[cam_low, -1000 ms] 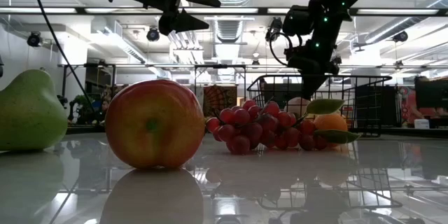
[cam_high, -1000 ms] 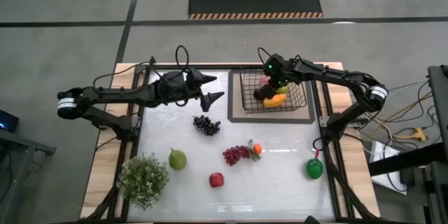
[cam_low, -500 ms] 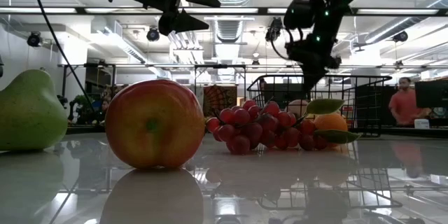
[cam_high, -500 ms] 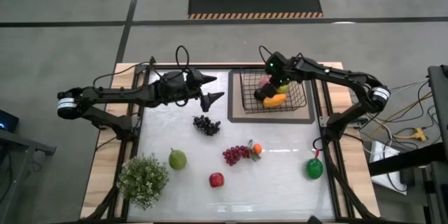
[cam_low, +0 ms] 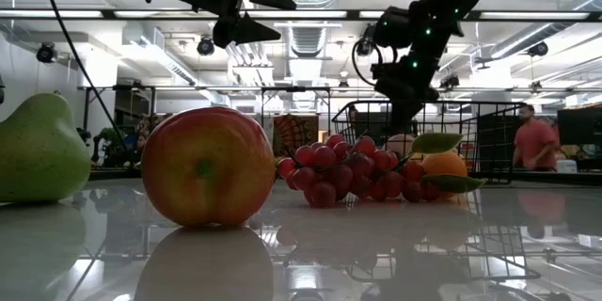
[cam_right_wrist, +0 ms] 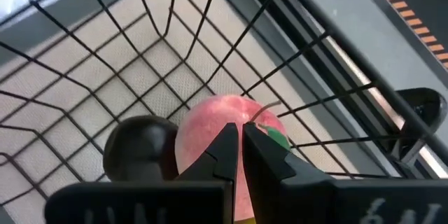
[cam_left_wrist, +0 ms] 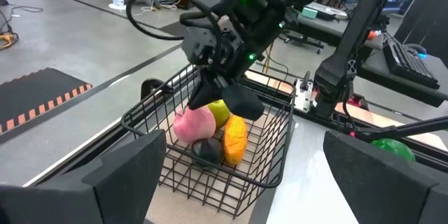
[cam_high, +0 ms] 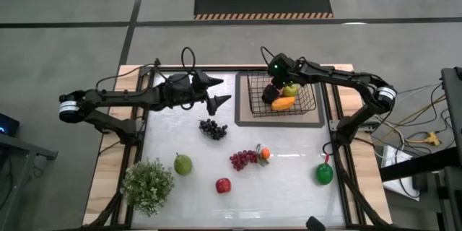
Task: Build produce basket
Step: Put the peach into the black basket, then put the violet grapes into the black basket
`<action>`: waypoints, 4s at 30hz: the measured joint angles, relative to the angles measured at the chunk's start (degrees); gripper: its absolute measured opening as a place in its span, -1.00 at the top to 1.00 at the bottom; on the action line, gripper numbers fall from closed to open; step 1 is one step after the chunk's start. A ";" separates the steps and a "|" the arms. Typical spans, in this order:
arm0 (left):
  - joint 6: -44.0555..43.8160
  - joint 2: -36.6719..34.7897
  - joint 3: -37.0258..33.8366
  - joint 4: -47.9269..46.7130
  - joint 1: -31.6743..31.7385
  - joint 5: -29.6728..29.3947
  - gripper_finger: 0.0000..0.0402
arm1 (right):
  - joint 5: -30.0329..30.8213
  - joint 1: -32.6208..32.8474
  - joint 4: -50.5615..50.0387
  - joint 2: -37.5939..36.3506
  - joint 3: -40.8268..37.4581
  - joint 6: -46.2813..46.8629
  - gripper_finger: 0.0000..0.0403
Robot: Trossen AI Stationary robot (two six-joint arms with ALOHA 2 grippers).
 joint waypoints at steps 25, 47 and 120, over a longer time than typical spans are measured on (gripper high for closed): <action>0.11 0.00 0.00 -1.01 0.02 0.00 -0.84 | -0.17 1.91 -5.72 -1.16 -3.54 1.09 0.94; 4.95 -0.02 0.00 -25.44 -8.38 1.71 -0.82 | 0.04 10.83 -6.92 -24.86 -3.68 3.56 0.94; 17.73 22.29 0.70 -33.61 -18.67 -9.49 0.73 | 0.08 26.03 -5.65 -29.62 -8.26 5.60 0.94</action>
